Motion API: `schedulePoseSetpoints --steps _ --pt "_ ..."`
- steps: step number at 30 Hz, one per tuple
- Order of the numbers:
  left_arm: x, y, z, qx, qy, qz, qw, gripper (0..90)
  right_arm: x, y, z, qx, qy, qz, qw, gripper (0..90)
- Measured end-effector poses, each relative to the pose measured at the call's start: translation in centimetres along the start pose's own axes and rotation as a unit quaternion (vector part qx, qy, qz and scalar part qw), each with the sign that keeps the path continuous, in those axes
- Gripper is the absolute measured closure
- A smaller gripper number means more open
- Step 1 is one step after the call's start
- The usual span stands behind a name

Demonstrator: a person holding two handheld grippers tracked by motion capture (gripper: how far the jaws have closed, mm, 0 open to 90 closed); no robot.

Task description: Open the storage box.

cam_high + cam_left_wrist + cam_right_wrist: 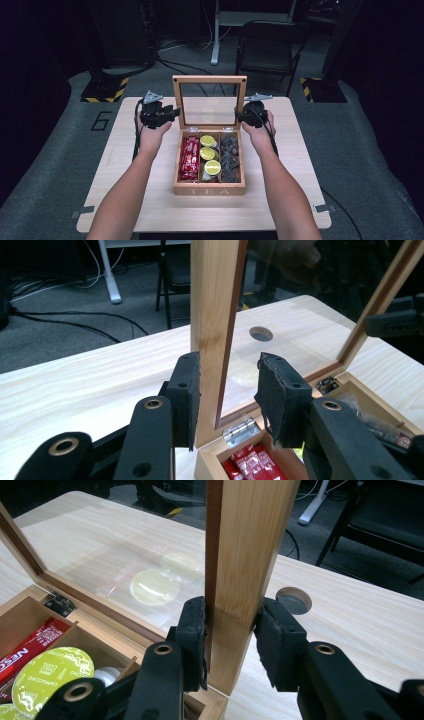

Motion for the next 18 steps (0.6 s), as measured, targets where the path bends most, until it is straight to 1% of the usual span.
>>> schedulePoseSetpoints --steps 1,4,5,6,8,9,12,13,17,18 --pt "0.0 0.0 0.1 -0.002 0.0 -0.003 1.0 61.3 0.0 0.0 0.0 -0.001 0.0 -0.001 1.0 65.0" --pt "0.2 -0.3 0.4 -0.004 -0.002 -0.002 1.0 60.8 0.1 0.1 -0.2 -0.002 0.001 -0.007 1.0 65.0" --pt "0.3 -0.5 0.5 -0.005 -0.003 -0.002 1.0 60.8 0.2 0.1 -0.3 -0.002 0.003 -0.005 1.0 65.0" --pt "0.3 -0.6 0.6 -0.008 -0.006 -0.003 0.9999 60.8 0.3 0.2 -0.3 -0.005 0.005 -0.009 0.9999 65.0" --pt "0.4 -0.8 0.7 -0.007 -0.009 -0.002 0.9999 60.8 0.4 0.4 -0.4 -0.012 0.006 -0.008 0.9999 65.0" --pt "0.5 -0.9 0.7 -0.006 -0.012 0.001 0.9999 60.8 0.5 0.6 -0.5 -0.02 0.007 -0.007 0.9997 65.1" --pt "0.4 -1.1 0.8 -0.006 -0.016 0.001 0.9999 60.8 0.5 0.8 -0.6 -0.023 0.007 -0.009 0.9997 65.0" --pt "0.4 -1.2 0.9 -0.006 -0.018 0.002 0.9998 60.8 0.6 0.8 -0.7 -0.023 0.007 -0.014 0.9996 65.0" --pt "0.4 -1.5 0.9 -0.009 -0.02 0.002 0.9997 60.8 0.8 0.8 -0.9 -0.02 0.011 -0.012 0.9997 65.0" --pt "0.4 -1.6 1.0 -0.012 -0.021 0.002 0.9997 60.8 0.7 0.8 -0.9 -0.023 0.01 -0.018 0.9995 64.9"
Point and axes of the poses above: each handheld gripper's, and its own axes: z roughly backward along the jaws, y roughly out of its top, x roughly to its right, the point moved 2 cm from there along -z, roughly forward along the jaws, and after that the axes turned 2 degrees about z, right-handed, at the moved point
